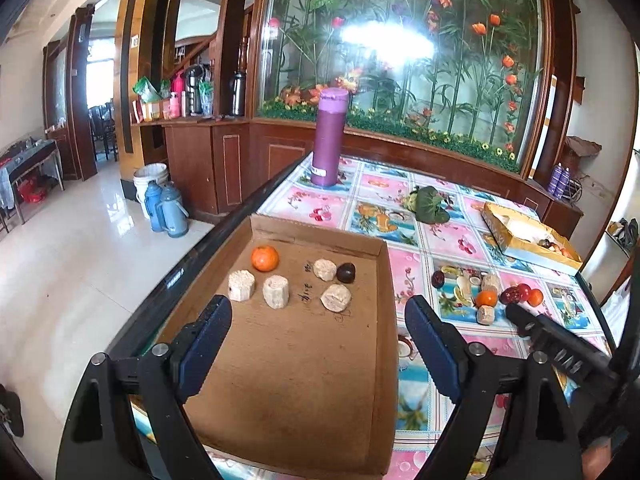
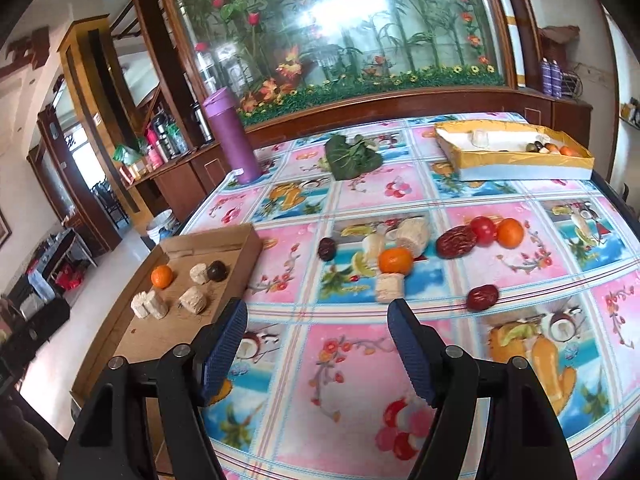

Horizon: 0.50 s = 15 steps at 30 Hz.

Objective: Organize fruits
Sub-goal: 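Move both tools back over the remaining fruit on the table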

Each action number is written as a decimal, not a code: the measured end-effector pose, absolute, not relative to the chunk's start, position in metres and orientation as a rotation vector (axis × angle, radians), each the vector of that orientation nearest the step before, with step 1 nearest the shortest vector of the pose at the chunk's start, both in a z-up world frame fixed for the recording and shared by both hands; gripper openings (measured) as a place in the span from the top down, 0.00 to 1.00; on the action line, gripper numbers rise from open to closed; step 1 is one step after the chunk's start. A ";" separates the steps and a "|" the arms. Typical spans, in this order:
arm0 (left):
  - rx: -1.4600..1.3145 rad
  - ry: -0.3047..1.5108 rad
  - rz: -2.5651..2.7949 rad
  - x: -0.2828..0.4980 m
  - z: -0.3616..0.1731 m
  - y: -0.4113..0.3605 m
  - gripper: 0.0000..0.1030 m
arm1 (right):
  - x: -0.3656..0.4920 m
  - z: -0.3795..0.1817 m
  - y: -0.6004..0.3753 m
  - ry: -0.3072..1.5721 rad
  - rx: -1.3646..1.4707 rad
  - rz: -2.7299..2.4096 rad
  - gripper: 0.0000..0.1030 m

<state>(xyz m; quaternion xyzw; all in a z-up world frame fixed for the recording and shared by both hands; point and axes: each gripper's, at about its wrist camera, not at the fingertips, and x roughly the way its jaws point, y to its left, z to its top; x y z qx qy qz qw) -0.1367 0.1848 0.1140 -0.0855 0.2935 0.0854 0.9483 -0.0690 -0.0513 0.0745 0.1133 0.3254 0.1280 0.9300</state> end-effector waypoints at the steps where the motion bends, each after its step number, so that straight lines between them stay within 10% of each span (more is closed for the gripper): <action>1: -0.180 0.607 0.164 -0.135 0.114 0.184 0.15 | -0.068 0.077 -0.060 0.664 0.245 0.251 0.25; 15: -0.136 0.767 -0.038 -0.091 0.083 0.109 0.15 | -0.049 0.090 -0.228 0.691 0.152 -0.041 0.21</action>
